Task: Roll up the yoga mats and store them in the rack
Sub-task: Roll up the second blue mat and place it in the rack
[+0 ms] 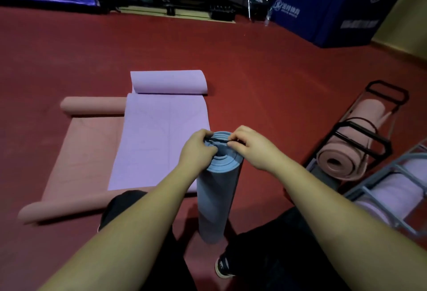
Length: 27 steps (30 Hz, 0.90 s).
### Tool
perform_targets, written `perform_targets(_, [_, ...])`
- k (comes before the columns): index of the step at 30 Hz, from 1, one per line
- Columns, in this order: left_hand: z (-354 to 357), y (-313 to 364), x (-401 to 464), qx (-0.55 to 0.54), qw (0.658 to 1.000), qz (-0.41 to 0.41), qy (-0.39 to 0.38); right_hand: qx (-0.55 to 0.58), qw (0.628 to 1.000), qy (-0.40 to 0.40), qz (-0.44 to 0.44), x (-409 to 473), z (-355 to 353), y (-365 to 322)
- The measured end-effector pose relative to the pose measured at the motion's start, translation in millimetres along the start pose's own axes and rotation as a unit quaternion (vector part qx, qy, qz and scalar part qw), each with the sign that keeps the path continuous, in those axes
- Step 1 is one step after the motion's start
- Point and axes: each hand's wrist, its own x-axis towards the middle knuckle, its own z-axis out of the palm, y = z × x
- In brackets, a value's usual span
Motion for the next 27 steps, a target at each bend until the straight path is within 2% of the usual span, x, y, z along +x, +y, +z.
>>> perform_targets(5, [10.2,3.9,10.4,-0.031,0.998,-0.027,0.050,0.018,0.997,0.055,0.058,-34.2,20.9,4.2])
perform_targets(9, [12.1,5.2,17.4,-0.059,0.994,-0.043,0.077,0.035,0.990,0.130,0.044,-66.4,51.5,3.2])
perform_targets(12, [17.1,8.1,19.8,-0.072,0.994,-0.044,0.076,0.119,0.973,0.165,0.110,-80.8,79.8,8.0])
perform_targets(14, [21.5,10.2,20.6,-0.075,0.994,-0.042,0.071,0.269,0.916,0.208,0.215,-76.2,86.7,8.3])
perform_targets(16, [23.2,11.8,21.4,-0.074,0.994,-0.043,0.071,0.414,0.827,0.234,0.301,-62.8,81.5,3.4])
perform_targets(17, [24.1,12.3,21.1,-0.075,0.994,-0.044,0.071,0.451,0.792,0.246,0.330,-55.5,75.5,0.0])
perform_targets(18, [24.7,13.0,20.7,-0.081,0.993,-0.046,0.070,0.460,0.776,0.255,0.348,-47.8,69.0,-2.7])
perform_targets(19, [26.3,13.5,19.5,-0.087,0.993,-0.047,0.069,0.439,0.784,0.252,0.359,-41.5,63.3,-4.7])
perform_targets(22, [31.1,13.4,18.2,-0.109,0.990,-0.050,0.079,0.299,0.859,0.200,0.363,-27.2,55.1,-4.3])
perform_targets(23, [31.3,13.2,17.7,-0.126,0.987,-0.050,0.084,0.276,0.871,0.180,0.365,-23.3,54.9,-4.3])
perform_targets(27, [33.8,5.8,12.9,-0.228,0.972,-0.024,0.058,0.221,0.872,0.149,0.410,-16.8,50.4,1.5])
